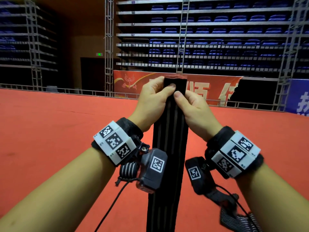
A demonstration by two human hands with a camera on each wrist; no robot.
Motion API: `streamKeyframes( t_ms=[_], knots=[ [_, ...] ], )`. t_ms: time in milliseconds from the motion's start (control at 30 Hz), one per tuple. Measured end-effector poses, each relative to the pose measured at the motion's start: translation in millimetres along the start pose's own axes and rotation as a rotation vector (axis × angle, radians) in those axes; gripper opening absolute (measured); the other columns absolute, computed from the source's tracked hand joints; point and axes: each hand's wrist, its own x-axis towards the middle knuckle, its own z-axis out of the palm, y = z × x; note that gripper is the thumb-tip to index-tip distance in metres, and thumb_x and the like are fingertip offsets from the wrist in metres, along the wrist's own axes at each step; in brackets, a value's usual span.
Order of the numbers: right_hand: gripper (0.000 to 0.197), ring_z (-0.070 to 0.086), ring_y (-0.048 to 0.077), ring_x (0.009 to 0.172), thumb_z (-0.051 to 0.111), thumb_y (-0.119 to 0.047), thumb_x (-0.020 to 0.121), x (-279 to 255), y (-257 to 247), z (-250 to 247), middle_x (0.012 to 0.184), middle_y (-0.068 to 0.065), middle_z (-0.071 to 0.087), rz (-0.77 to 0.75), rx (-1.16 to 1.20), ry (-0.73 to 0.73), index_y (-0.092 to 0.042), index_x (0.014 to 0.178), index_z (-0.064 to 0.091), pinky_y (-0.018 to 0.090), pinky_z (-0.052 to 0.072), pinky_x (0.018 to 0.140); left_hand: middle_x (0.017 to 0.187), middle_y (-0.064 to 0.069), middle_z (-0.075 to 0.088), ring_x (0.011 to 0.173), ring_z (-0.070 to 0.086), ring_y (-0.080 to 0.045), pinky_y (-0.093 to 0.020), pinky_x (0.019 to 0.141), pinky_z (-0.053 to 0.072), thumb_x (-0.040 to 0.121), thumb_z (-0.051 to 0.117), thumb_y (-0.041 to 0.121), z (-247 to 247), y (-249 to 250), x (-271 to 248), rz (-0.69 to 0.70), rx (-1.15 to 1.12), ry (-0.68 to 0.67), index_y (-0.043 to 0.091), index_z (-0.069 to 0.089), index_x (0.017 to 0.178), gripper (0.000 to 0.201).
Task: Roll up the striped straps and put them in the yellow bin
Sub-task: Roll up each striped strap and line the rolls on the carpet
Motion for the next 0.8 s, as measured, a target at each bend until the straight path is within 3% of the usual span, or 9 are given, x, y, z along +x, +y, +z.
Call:
streamKeyframes(
  t_ms=[100,167,300,433,500,567,633,733,800],
  knots=[
    [0.022,0.065,0.013,0.087,0.047,-0.021,0.098,3.7,2.5,1.2,0.097,0.004,0.069,-0.046,-0.02,-0.017,-0.011,0.109,0.063,0.03,0.053,0.077,0.089,-0.006,0.07,0.083,0.066,-0.016,-0.033,0.081,0.055,0.1,0.05,0.007,-2.5,-2.1,-5.6,-0.038,0.024,0.021,0.008,0.068,0.097,0.018],
    [0.022,0.063,0.013,0.085,0.044,-0.013,0.102,1.6,3.3,0.1,0.094,0.006,0.067,-0.026,-0.014,-0.063,-0.005,0.106,0.063,0.029,0.051,0.075,0.082,-0.003,0.067,0.078,0.063,-0.014,-0.031,0.074,0.052,0.102,0.048,0.012,-5.1,-3.2,-9.1,-0.038,0.055,0.024,0.011,0.067,0.089,0.023],
    [0.032,0.059,0.018,0.077,0.046,-0.02,0.102,-4.7,2.5,-2.7,0.086,0.012,0.065,-0.006,-0.031,-0.039,0.007,0.098,0.064,0.034,0.047,0.068,0.077,0.004,0.067,0.074,0.062,-0.009,-0.026,0.071,0.052,0.102,0.049,0.012,-7.7,-4.4,-17.1,-0.026,0.091,-0.019,0.015,0.067,0.087,0.023],
    [0.023,0.065,0.011,0.08,0.047,-0.013,0.101,-7.5,-2.0,-3.9,0.09,0.005,0.071,-0.104,-0.095,-0.001,-0.013,0.1,0.069,0.028,0.053,0.072,0.091,-0.006,0.068,0.085,0.063,-0.015,-0.036,0.081,0.053,0.097,0.055,0.017,-6.8,-5.4,-19.2,0.023,0.118,-0.019,0.006,0.066,0.097,0.016],
    [0.017,0.067,0.014,0.082,0.05,-0.012,0.098,-5.0,-0.2,-5.0,0.091,0.006,0.071,-0.114,-0.093,0.02,-0.015,0.099,0.067,0.034,0.055,0.075,0.088,-0.009,0.064,0.082,0.06,-0.018,-0.042,0.079,0.051,0.09,0.056,0.021,-7.2,-9.6,-18.9,0.04,0.132,0.004,0.006,0.063,0.094,0.017],
    [0.008,0.065,0.021,0.076,0.053,-0.013,0.094,-1.7,4.0,-6.5,0.086,0.013,0.069,-0.104,-0.141,0.031,-0.016,0.093,0.06,0.041,0.054,0.07,0.082,-0.012,0.059,0.075,0.054,-0.021,-0.042,0.071,0.047,0.088,0.056,0.021,-8.7,-15.8,-18.1,0.046,0.159,0.009,0.005,0.06,0.09,0.016],
    [0.006,0.06,0.024,0.067,0.054,-0.01,0.091,1.4,9.0,-7.8,0.084,0.021,0.066,-0.097,-0.167,0.028,-0.016,0.092,0.052,0.038,0.049,0.061,0.077,-0.016,0.055,0.071,0.049,-0.022,-0.04,0.067,0.042,0.087,0.056,0.022,-10.4,-23.6,-17.4,0.026,0.173,-0.006,0.006,0.058,0.087,0.016],
    [0.019,0.054,0.013,0.062,0.053,0.003,0.09,5.4,15.6,-8.0,0.076,0.013,0.063,-0.09,-0.136,-0.007,-0.015,0.093,0.049,0.027,0.043,0.055,0.08,-0.014,0.058,0.075,0.051,-0.019,-0.035,0.069,0.044,0.088,0.056,0.02,-12.2,-35.9,-17.3,-0.026,0.126,-0.008,-0.002,0.06,0.092,0.023],
    [0.021,0.05,0.013,0.059,0.051,0.008,0.089,7.5,20.8,-6.7,0.07,0.008,0.059,-0.069,-0.121,-0.033,-0.014,0.088,0.049,0.027,0.04,0.052,0.083,-0.013,0.063,0.077,0.056,-0.015,-0.03,0.07,0.046,0.09,0.054,0.017,-14.3,-43.7,-17.4,-0.025,0.119,0.009,0.002,0.062,0.095,0.018]
  ],
)
